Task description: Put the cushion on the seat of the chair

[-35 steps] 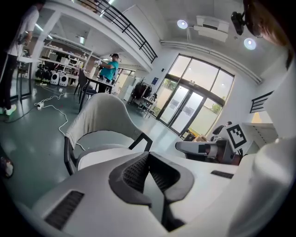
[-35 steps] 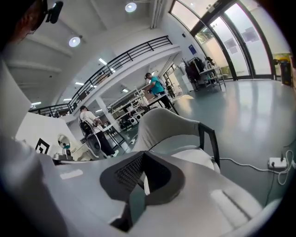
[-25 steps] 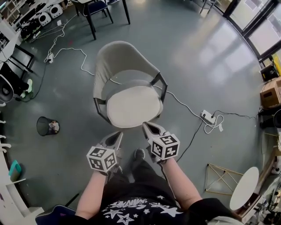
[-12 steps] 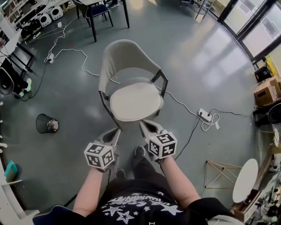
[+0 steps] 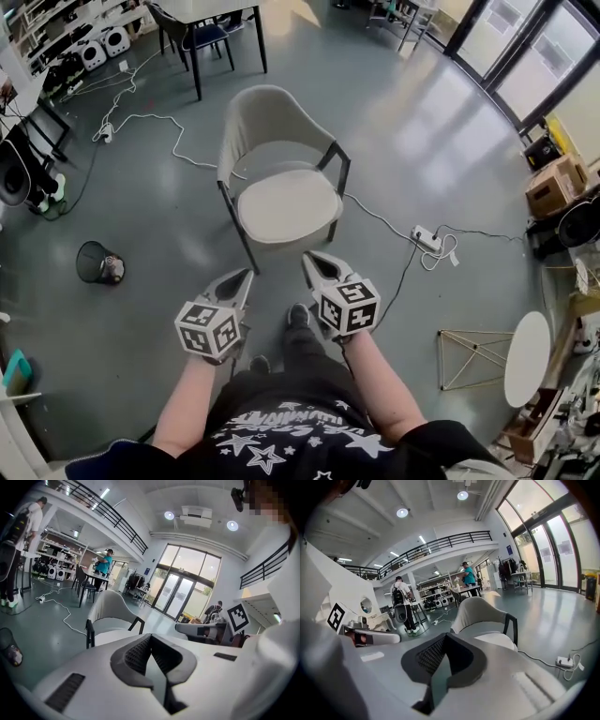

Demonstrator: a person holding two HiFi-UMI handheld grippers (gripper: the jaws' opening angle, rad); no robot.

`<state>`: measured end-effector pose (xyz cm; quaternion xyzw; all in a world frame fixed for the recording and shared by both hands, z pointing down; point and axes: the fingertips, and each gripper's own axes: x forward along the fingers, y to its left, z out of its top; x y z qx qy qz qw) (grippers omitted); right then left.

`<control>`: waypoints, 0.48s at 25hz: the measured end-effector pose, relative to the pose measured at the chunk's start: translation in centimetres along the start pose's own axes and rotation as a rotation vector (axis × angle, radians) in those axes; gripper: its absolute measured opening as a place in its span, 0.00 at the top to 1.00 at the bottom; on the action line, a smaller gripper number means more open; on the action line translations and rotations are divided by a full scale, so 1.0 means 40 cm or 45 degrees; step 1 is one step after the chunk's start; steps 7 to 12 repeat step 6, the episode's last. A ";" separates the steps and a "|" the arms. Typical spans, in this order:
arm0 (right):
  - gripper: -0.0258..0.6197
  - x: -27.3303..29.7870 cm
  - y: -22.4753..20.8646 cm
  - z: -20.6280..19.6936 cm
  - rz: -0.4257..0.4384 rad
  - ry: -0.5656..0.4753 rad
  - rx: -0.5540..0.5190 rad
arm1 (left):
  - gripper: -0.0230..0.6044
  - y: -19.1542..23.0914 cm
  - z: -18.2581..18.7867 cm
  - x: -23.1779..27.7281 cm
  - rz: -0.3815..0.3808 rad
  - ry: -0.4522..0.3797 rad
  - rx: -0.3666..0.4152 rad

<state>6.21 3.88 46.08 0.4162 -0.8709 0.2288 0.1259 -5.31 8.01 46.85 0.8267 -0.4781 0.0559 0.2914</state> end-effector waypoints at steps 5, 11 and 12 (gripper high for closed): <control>0.96 -0.076 0.058 -0.036 -0.028 -0.039 0.005 | 0.95 -0.032 -0.030 -0.087 -0.025 -0.028 0.033; 0.96 -0.091 0.070 -0.044 -0.033 -0.045 0.008 | 0.95 -0.038 -0.036 -0.104 -0.030 -0.032 0.041; 0.96 -0.091 0.070 -0.044 -0.033 -0.045 0.008 | 0.95 -0.038 -0.036 -0.104 -0.030 -0.032 0.041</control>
